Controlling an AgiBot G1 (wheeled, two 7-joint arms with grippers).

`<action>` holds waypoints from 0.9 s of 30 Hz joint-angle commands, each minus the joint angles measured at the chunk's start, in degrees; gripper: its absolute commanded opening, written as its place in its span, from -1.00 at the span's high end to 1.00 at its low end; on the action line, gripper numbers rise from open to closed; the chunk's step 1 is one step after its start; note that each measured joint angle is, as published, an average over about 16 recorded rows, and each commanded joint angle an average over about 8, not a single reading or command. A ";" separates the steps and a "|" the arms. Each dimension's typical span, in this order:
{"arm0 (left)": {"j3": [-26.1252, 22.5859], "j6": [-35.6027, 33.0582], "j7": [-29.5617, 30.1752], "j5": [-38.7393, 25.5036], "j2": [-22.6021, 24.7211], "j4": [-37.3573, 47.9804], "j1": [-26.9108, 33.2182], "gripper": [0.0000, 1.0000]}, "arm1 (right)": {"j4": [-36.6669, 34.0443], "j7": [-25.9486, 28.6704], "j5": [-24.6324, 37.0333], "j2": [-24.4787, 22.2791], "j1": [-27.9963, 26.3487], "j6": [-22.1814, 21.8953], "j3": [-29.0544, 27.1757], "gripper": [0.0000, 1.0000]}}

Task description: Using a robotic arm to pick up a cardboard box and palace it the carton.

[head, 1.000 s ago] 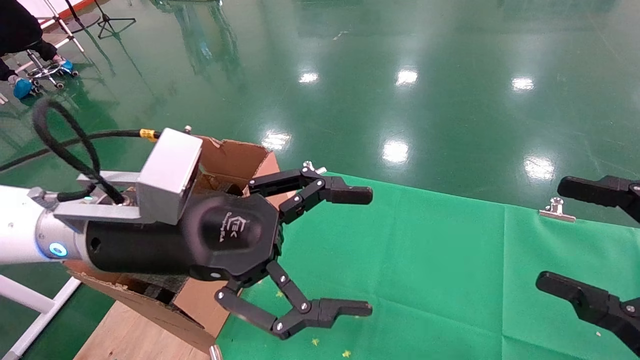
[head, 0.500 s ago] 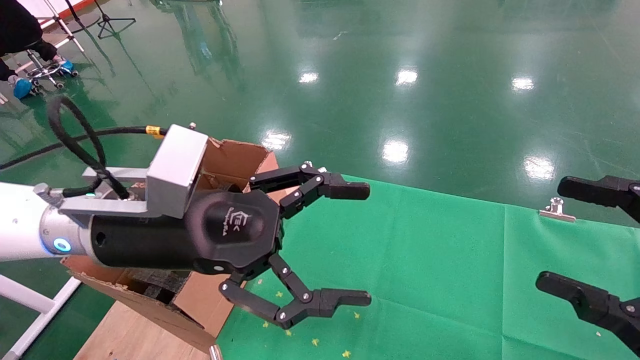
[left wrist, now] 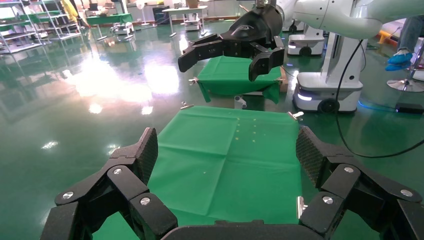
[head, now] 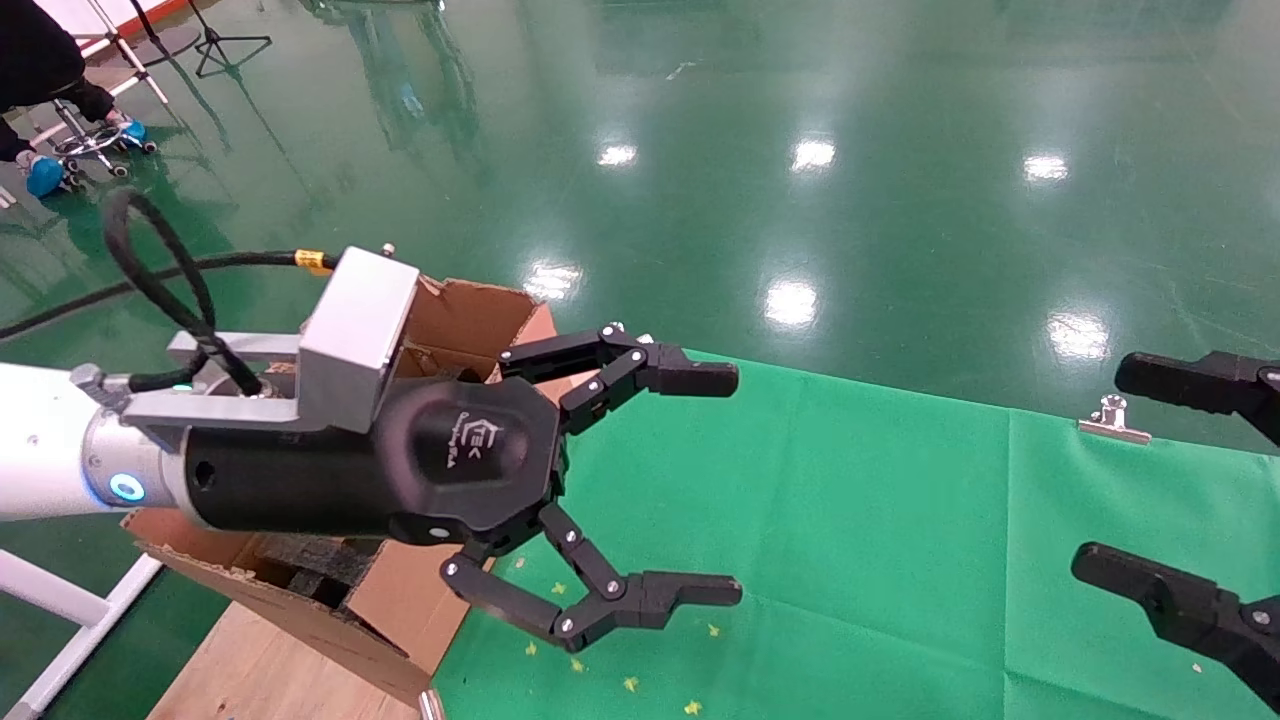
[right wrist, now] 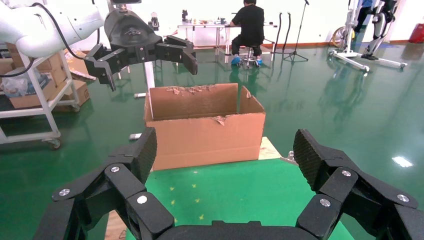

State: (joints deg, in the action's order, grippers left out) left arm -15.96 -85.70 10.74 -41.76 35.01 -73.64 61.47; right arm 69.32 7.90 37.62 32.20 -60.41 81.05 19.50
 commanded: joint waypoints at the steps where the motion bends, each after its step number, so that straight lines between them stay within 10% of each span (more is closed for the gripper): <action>1: -0.01 0.01 0.01 -0.03 0.01 0.03 0.03 -1.00 | 0.00 0.00 0.00 0.00 0.00 0.00 0.00 -1.00; 27: -0.08 0.04 0.02 -0.15 0.01 0.13 0.12 -1.00 | 0.00 0.00 0.00 0.00 0.00 0.00 0.00 -1.00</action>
State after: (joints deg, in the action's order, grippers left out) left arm -16.05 -85.66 10.76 -41.91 35.01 -73.52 61.59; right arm 69.32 7.90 37.62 32.20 -60.41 81.06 19.50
